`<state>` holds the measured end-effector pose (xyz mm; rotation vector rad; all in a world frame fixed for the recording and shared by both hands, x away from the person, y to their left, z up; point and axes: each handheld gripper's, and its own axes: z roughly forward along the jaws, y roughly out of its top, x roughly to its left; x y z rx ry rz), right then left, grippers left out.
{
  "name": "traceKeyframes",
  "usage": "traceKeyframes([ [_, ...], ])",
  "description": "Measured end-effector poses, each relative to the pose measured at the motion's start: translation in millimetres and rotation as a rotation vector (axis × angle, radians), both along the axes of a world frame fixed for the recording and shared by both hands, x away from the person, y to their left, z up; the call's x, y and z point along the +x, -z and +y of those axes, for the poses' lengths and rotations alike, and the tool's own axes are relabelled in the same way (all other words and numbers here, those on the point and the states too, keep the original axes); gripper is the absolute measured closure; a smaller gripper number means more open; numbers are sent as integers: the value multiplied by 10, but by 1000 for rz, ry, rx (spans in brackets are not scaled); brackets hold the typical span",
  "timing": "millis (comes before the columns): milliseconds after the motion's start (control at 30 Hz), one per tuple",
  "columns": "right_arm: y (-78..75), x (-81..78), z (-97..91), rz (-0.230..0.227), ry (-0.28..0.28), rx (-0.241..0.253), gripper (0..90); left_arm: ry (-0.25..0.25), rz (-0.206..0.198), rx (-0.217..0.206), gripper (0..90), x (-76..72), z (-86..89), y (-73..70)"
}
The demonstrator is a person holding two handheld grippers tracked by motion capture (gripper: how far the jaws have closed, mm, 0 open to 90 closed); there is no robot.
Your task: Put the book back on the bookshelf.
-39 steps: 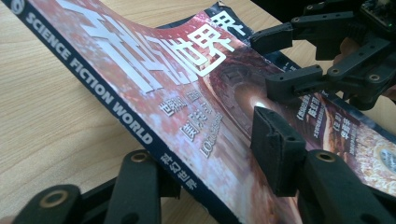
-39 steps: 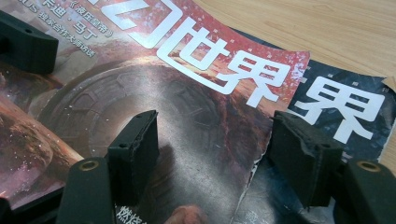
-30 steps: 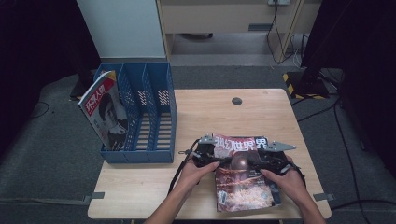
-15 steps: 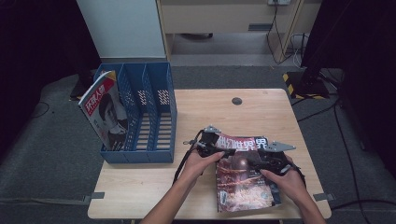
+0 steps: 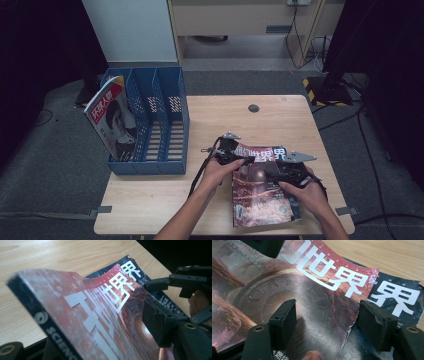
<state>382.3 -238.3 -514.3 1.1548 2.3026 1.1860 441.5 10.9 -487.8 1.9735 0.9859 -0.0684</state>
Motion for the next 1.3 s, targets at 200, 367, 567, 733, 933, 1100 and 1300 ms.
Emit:
traceKeyframes([
  [200,-2,-6,4,-7,-2,-8,318,1,3,8,401,8,-29,5],
  [367,-3,-7,6,-11,-3,-11,319,-3,11,-2,449,13,-24,2],
  [567,-3,-13,2,-12,-1,-8,318,-9,9,-32,596,-13,-23,-70],
  [733,-7,-14,-10,-13,-2,5,316,-10,-10,-46,685,-37,-28,-148],
  [933,-27,-16,-36,-24,-3,28,298,-14,-28,-55,779,-55,-30,-229],
  [1100,-41,-13,-62,-20,9,53,273,-15,-44,-58,784,-63,-22,-260],
  [1300,-51,-5,-148,-23,28,62,273,-11,-75,-60,786,-58,41,-333],
])
